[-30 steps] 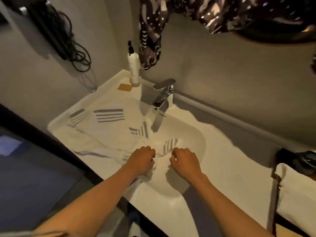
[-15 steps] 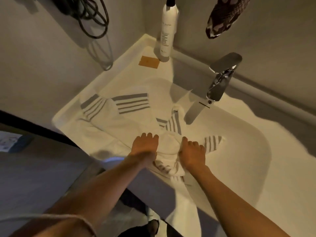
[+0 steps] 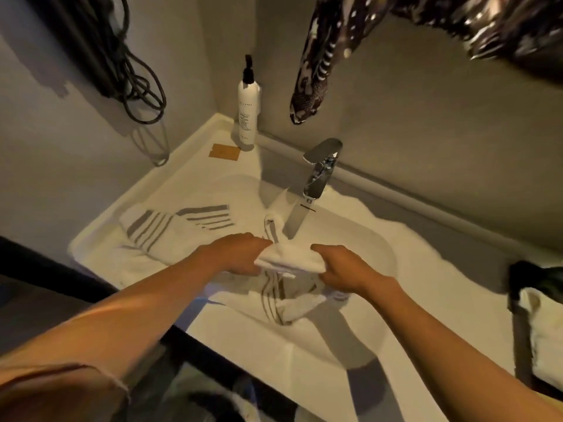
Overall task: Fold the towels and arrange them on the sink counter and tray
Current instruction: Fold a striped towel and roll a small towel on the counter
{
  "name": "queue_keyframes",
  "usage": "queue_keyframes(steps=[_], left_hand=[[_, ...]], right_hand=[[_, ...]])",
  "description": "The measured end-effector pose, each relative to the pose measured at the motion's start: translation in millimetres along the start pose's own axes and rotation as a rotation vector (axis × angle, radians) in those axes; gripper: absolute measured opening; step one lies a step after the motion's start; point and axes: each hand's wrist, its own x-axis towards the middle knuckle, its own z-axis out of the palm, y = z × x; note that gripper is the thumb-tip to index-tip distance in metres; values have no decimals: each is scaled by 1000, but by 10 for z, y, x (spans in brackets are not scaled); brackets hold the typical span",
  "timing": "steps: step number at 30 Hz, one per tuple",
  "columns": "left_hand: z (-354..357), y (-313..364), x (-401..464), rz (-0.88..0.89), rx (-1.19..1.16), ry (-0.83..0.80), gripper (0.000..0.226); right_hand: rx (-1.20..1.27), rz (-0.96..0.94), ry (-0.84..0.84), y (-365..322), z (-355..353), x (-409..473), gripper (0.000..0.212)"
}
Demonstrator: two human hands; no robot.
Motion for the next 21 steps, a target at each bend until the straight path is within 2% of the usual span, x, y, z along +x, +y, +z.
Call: queue_keyframes(steps=[5,8,11,13,14,15,17,19,21], left_hand=[[-746,709,-456,117,88,189,33],[-1035,1154,-532,176,217,330,20],[-1239,1706,-617,206,387,661,14],[-1192,2018,-672,225,441,902,19],[-1081,2146,-680,269,463,955,24],[-904,2219,-676,322,479,966,28],[-362,2328,-642,387,479,883,34],[316,2365,-615,365,467,672,39],[927,2374,-641,342,490,349,44]], right_hand=[[-207,30,148,178,-714,-901,49],[-399,20,242,283,-1049,-1394,34],[-562,122,591,446,-1317,-1920,24],[-583,162,827,577,-1342,-2256,24],[-576,169,890,672,-1268,-2403,26],[-591,181,911,764,-1131,-2504,29],[-628,255,845,1023,-654,-2659,37],[-582,335,649,1132,-68,-2786,42],[-484,372,367,1169,541,-2908,42]])
